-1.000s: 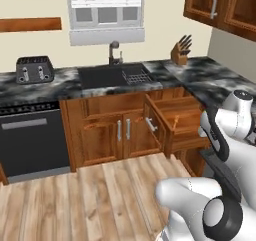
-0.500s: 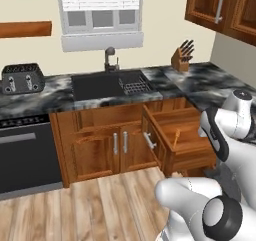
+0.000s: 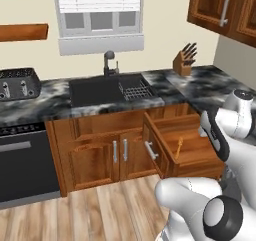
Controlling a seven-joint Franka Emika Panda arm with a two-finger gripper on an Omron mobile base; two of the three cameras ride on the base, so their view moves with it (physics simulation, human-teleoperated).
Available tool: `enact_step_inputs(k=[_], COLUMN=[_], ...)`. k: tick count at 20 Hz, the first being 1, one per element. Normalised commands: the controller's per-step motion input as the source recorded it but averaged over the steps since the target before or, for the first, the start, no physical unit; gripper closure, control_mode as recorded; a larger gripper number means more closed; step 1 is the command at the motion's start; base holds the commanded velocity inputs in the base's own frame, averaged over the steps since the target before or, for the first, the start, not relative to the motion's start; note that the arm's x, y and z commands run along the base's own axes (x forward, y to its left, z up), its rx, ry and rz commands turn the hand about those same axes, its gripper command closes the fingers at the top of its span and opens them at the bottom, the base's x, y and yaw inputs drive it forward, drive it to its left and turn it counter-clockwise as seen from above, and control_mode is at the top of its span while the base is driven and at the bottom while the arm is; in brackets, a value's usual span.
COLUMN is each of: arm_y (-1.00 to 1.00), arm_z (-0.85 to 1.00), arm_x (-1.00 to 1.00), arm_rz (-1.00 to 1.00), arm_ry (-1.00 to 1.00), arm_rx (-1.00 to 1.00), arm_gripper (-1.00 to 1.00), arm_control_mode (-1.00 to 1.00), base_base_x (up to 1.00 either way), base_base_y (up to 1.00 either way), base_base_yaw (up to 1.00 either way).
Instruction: Organize the utensils by type. Pick up the wooden spoons from the counter and place them in the open cabinet. Then pick up the metallic utensils from the counter and place them in the open drawer.
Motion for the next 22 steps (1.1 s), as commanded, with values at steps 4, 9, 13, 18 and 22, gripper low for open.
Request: enact_step_inputs(k=[4, 9, 13, 18, 22], arm_y=[0.00, 0.00, 0.00, 0.00, 0.00], arm_z=[0.00, 0.00, 0.00, 0.00, 0.00], arm_x=[0.00, 0.00, 0.00, 0.00, 0.00], arm_rz=[0.00, 0.00, 0.00, 0.00, 0.00], arm_ry=[0.00, 0.00, 0.00, 0.00, 0.00], arm_rx=[0.00, 0.00, 0.00, 0.00, 0.00], arm_gripper=[1.00, 1.00, 1.00, 1.00, 1.00], arm_control_mode=[1.00, 1.00, 1.00, 1.00, 1.00], base_base_x=[0.46, 0.36, 0.02, 0.00, 0.00], base_base_y=[-0.34, -0.35, -0.12, 0.00, 0.00], base_base_yaw=[0.00, 0.00, -0.06, -0.02, 0.00])
